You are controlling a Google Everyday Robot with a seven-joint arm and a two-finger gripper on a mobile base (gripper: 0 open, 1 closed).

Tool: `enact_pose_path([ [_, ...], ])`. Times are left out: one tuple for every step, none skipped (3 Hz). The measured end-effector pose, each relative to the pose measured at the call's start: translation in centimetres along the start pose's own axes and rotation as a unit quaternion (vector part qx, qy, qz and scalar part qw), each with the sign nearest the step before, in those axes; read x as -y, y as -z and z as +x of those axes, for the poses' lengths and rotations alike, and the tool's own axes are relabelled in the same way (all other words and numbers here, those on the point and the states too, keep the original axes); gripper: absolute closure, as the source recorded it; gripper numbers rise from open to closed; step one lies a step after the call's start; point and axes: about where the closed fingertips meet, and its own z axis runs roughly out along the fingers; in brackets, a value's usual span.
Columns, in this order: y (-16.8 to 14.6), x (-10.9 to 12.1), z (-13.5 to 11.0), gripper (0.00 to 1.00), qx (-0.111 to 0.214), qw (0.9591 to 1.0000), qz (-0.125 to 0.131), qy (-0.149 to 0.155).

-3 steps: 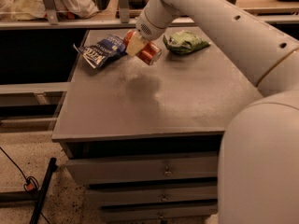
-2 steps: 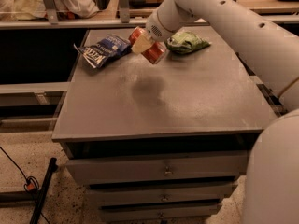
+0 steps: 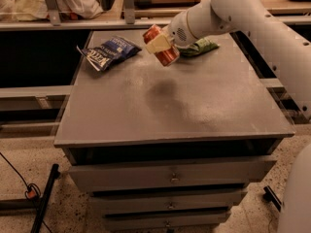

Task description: Place coke can upright

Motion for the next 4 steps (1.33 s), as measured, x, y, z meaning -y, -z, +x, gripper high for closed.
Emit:
enact_pose_path([
  [0.69,1.08,0.54,1.0,0.048,0.998,-0.025,-0.035],
  [0.63,1.04,0.53,1.0,0.047,0.9979,-0.026,-0.037],
  [0.43,0.97,0.53,1.0,0.057,0.9968,-0.035,-0.044],
  [1.05,1.42,0.58,1.0,0.122,0.9877,-0.07,-0.068],
])
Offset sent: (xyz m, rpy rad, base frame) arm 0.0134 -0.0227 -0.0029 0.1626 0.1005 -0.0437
